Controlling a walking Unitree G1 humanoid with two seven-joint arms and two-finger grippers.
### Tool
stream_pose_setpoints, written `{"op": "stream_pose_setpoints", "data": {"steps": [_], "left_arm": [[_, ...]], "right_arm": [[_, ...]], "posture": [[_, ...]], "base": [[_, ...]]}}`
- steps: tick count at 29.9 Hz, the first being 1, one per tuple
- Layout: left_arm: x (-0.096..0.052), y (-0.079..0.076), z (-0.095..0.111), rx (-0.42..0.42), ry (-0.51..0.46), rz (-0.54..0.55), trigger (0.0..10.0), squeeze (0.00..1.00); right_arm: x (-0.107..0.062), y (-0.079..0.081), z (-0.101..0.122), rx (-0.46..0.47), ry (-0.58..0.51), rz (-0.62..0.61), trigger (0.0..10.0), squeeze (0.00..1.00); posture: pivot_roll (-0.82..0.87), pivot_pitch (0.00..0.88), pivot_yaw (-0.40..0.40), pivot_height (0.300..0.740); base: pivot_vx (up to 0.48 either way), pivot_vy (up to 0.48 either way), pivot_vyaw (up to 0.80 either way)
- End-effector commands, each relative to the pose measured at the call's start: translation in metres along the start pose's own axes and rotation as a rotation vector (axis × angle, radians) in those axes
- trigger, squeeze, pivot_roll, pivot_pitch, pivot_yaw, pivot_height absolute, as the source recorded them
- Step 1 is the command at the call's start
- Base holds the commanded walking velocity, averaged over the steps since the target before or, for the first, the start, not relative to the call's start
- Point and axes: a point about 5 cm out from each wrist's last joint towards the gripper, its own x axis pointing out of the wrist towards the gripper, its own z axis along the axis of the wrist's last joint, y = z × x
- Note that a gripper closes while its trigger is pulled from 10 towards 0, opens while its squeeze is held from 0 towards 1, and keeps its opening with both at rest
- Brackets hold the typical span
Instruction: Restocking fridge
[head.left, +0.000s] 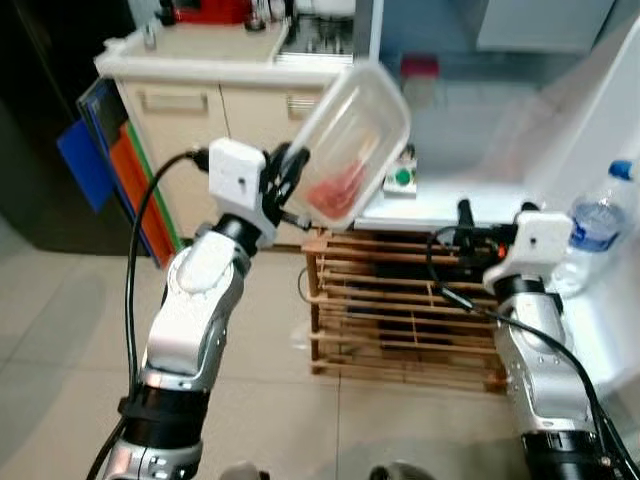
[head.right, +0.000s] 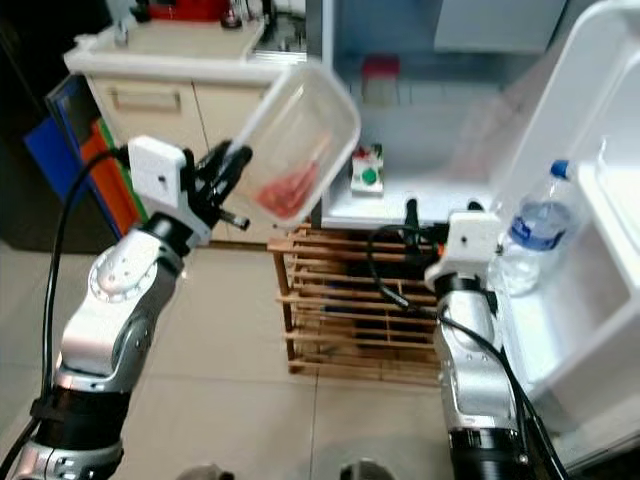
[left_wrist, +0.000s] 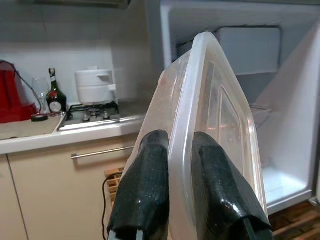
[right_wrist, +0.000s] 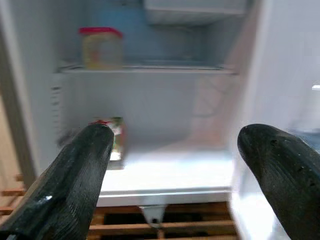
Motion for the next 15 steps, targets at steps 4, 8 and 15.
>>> {"op": "stream_pose_setpoints", "data": {"steps": [4,8,15], "left_arm": [[0.010,0.003,0.009,0.043,-0.039,-0.025,10.0,0.00],[0.012,0.005,0.010,0.047,-0.041,-0.031,10.0,0.00],[0.013,0.003,0.009,0.047,-0.040,-0.043,10.0,0.00]], "right_arm": [[0.006,-0.016,0.001,-0.038,-0.017,-0.064,10.0,0.00],[0.008,-0.033,-0.002,-0.072,-0.010,-0.116,10.0,0.00],[0.012,-0.061,0.000,-0.141,-0.018,-0.168,10.0,0.00]], "posture": [[-0.04,0.000,0.032,0.740],[-0.05,0.000,0.037,0.740],[-0.05,0.000,0.044,0.740]], "base": [[0.000,0.000,0.00],[0.000,0.000,0.00],[0.000,0.000,0.00]]}}
